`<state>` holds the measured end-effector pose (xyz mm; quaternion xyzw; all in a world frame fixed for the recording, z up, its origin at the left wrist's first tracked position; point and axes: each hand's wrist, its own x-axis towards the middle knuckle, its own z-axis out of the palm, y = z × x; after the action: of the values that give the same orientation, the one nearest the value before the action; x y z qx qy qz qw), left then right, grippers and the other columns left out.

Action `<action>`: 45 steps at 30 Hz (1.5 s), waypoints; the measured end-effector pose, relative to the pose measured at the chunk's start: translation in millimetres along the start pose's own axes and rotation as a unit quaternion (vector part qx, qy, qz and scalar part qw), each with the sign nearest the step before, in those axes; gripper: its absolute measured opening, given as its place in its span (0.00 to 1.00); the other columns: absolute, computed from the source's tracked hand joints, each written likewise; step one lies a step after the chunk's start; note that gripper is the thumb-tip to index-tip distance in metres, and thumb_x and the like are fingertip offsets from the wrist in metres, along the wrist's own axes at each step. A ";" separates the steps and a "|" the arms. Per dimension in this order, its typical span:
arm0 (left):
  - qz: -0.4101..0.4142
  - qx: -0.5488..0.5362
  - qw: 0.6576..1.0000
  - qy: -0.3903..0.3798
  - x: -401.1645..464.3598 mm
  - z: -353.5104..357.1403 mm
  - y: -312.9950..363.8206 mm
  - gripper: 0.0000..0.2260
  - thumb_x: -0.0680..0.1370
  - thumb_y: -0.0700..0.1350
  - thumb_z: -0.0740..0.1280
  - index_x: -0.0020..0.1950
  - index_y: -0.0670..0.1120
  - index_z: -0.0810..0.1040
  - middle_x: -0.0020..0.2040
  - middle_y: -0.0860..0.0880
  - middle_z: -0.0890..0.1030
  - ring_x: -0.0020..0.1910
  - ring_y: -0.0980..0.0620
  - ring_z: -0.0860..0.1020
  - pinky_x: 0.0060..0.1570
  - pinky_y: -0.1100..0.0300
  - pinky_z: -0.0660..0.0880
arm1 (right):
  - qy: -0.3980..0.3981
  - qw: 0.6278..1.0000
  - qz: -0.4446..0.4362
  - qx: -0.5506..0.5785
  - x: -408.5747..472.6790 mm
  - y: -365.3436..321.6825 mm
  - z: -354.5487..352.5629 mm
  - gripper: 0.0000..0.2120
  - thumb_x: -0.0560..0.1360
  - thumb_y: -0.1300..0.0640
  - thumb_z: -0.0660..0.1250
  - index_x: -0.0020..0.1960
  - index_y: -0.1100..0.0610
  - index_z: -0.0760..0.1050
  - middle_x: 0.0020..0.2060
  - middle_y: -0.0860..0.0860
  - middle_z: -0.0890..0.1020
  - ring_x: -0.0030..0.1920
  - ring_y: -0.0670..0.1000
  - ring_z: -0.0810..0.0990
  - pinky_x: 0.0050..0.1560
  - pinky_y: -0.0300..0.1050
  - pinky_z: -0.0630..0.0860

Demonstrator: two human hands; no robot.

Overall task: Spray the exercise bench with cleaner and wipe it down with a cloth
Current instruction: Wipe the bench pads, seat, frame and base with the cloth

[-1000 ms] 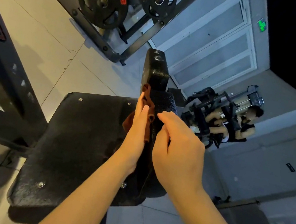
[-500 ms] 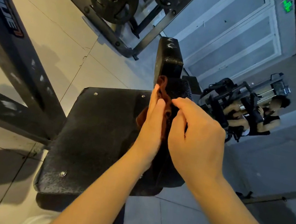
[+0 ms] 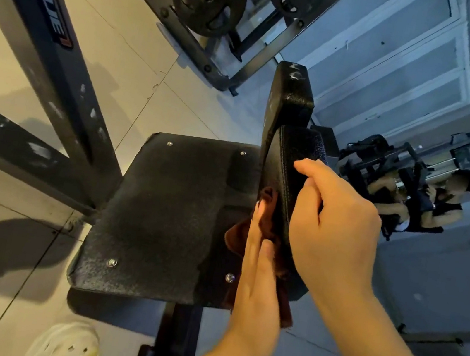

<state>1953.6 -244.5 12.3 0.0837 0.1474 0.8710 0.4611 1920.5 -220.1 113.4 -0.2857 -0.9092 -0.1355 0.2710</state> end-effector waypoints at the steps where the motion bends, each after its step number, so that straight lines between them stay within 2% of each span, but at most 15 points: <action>1: 0.003 -0.001 1.000 -0.010 8.2 -1.6 4.8 0.41 0.64 0.77 0.63 0.74 0.64 0.62 0.74 0.57 0.67 0.74 0.56 0.64 0.74 0.47 0.61 | -0.001 1.000 -0.005 -0.005 0.1 0.2 0.5 0.15 0.77 0.62 0.57 0.55 0.58 0.81 0.44 0.50 0.83 0.39 0.42 0.76 0.38 0.28 0.70; 3: 0.001 0.003 0.999 -0.042 37.4 -4.3 15.3 0.43 0.67 0.74 0.64 0.77 0.56 0.61 0.75 0.53 0.67 0.74 0.54 0.64 0.74 0.47 0.60 | -0.001 1.000 -0.010 -0.017 0.9 -0.2 1.3 0.16 0.77 0.62 0.57 0.56 0.58 0.81 0.46 0.51 0.84 0.40 0.43 0.76 0.41 0.29 0.70; 7: -0.015 0.068 0.996 -0.048 112.6 -3.5 44.9 0.33 0.77 0.66 0.57 0.76 0.48 0.64 0.73 0.44 0.70 0.71 0.49 0.69 0.72 0.48 0.65 | -0.009 0.999 -0.022 -0.032 3.4 -0.7 2.3 0.15 0.77 0.62 0.57 0.54 0.59 0.82 0.36 0.49 0.80 0.30 0.40 0.71 0.30 0.30 0.63; 10: -0.082 0.061 0.994 -0.044 122.0 -7.6 42.1 0.27 0.81 0.63 0.53 0.71 0.46 0.72 0.62 0.45 0.79 0.60 0.50 0.78 0.61 0.56 0.74 | -0.014 0.999 -0.017 -0.032 5.8 0.5 2.4 0.16 0.77 0.61 0.56 0.54 0.58 0.82 0.33 0.44 0.74 0.28 0.36 0.65 0.30 0.29 0.57; 12: -0.151 0.025 0.988 -0.024 104.6 -11.5 27.0 0.28 0.79 0.65 0.55 0.71 0.48 0.72 0.63 0.45 0.78 0.61 0.49 0.77 0.63 0.53 0.73 | -0.010 0.999 -0.014 -0.033 5.1 0.8 2.2 0.16 0.77 0.61 0.56 0.54 0.58 0.82 0.34 0.43 0.74 0.29 0.35 0.65 0.31 0.29 0.58; 15: -0.173 0.002 0.985 -0.008 53.6 -16.4 8.2 0.38 0.69 0.70 0.61 0.74 0.53 0.67 0.71 0.48 0.73 0.68 0.50 0.72 0.70 0.49 0.68 | -0.010 1.000 -0.008 -0.022 3.4 0.1 1.6 0.16 0.77 0.60 0.56 0.54 0.58 0.82 0.34 0.44 0.76 0.28 0.37 0.66 0.31 0.32 0.59; 23: -0.037 0.043 0.998 -0.032 -9.1 -16.9 -5.3 0.19 0.76 0.65 0.54 0.68 0.68 0.59 0.67 0.68 0.67 0.62 0.76 0.67 0.59 0.76 0.66 | -0.022 0.999 0.022 0.022 -0.1 1.9 0.8 0.17 0.78 0.60 0.55 0.56 0.57 0.81 0.37 0.47 0.79 0.31 0.41 0.73 0.34 0.38 0.68; 26: 0.006 0.022 0.998 -0.058 16.6 -16.8 -3.4 0.30 0.75 0.68 0.58 0.75 0.63 0.55 0.75 0.60 0.63 0.72 0.66 0.63 0.68 0.67 0.64 | -0.017 1.000 0.009 0.006 -0.3 0.5 1.8 0.17 0.78 0.60 0.55 0.58 0.58 0.81 0.47 0.53 0.84 0.45 0.52 0.83 0.44 0.48 0.79; 28: -0.011 0.010 0.998 -0.060 52.3 -17.5 1.7 0.30 0.78 0.62 0.58 0.78 0.55 0.55 0.77 0.51 0.62 0.74 0.56 0.63 0.71 0.60 0.64 | -0.009 1.000 0.002 -0.012 1.3 1.0 3.2 0.17 0.78 0.59 0.55 0.58 0.58 0.81 0.47 0.54 0.85 0.45 0.54 0.83 0.43 0.44 0.76; 31: -0.100 0.020 0.995 0.003 106.7 -11.0 19.1 0.23 0.82 0.55 0.53 0.75 0.47 0.65 0.70 0.43 0.72 0.68 0.49 0.72 0.58 0.65 0.73 | -0.018 0.999 0.004 -0.029 3.2 1.7 5.7 0.18 0.78 0.58 0.55 0.58 0.58 0.81 0.45 0.55 0.85 0.45 0.57 0.83 0.38 0.33 0.66; 33: -0.131 0.004 0.991 0.032 116.7 -11.1 22.3 0.22 0.83 0.54 0.54 0.72 0.45 0.70 0.67 0.41 0.75 0.66 0.46 0.74 0.55 0.63 0.74 | -0.017 0.999 -0.008 -0.039 2.8 1.0 5.2 0.19 0.77 0.57 0.53 0.57 0.58 0.81 0.44 0.54 0.85 0.45 0.58 0.83 0.37 0.33 0.64; 36: -0.188 -0.010 0.982 0.027 104.8 -10.7 19.5 0.22 0.81 0.59 0.55 0.68 0.49 0.74 0.62 0.45 0.79 0.62 0.49 0.77 0.58 0.58 0.74 | -0.007 0.999 -0.022 -0.037 3.4 0.5 4.3 0.21 0.76 0.55 0.52 0.57 0.58 0.82 0.45 0.53 0.85 0.44 0.57 0.84 0.39 0.39 0.68; 39: -0.242 -0.020 0.970 0.012 74.2 -17.8 9.3 0.23 0.80 0.66 0.52 0.62 0.54 0.77 0.54 0.51 0.83 0.54 0.54 0.81 0.53 0.59 0.76 | 0.000 0.999 -0.020 -0.036 3.6 1.5 4.6 0.21 0.76 0.55 0.53 0.56 0.57 0.82 0.42 0.52 0.85 0.37 0.50 0.80 0.34 0.32 0.64; 43: -0.267 -0.016 0.963 0.034 37.7 -18.7 -2.0 0.24 0.81 0.61 0.52 0.72 0.52 0.70 0.68 0.48 0.75 0.64 0.49 0.75 0.59 0.58 0.73 | 0.006 0.999 -0.023 -0.030 3.8 2.1 4.7 0.19 0.76 0.57 0.53 0.55 0.58 0.82 0.37 0.49 0.82 0.32 0.46 0.73 0.31 0.34 0.64; 45: -0.233 0.011 0.972 0.006 17.2 -26.3 -3.2 0.20 0.83 0.56 0.50 0.75 0.57 0.62 0.71 0.55 0.70 0.65 0.57 0.72 0.54 0.67 0.73 | 0.013 0.999 -0.019 -0.030 4.2 2.4 4.3 0.18 0.77 0.59 0.54 0.54 0.58 0.82 0.34 0.50 0.80 0.30 0.49 0.73 0.29 0.41 0.67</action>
<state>1938.9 -233.3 -13.4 0.0472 0.1752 0.7385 0.6494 1917.2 -214.6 112.5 -0.2742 -0.9066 -0.1711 0.2712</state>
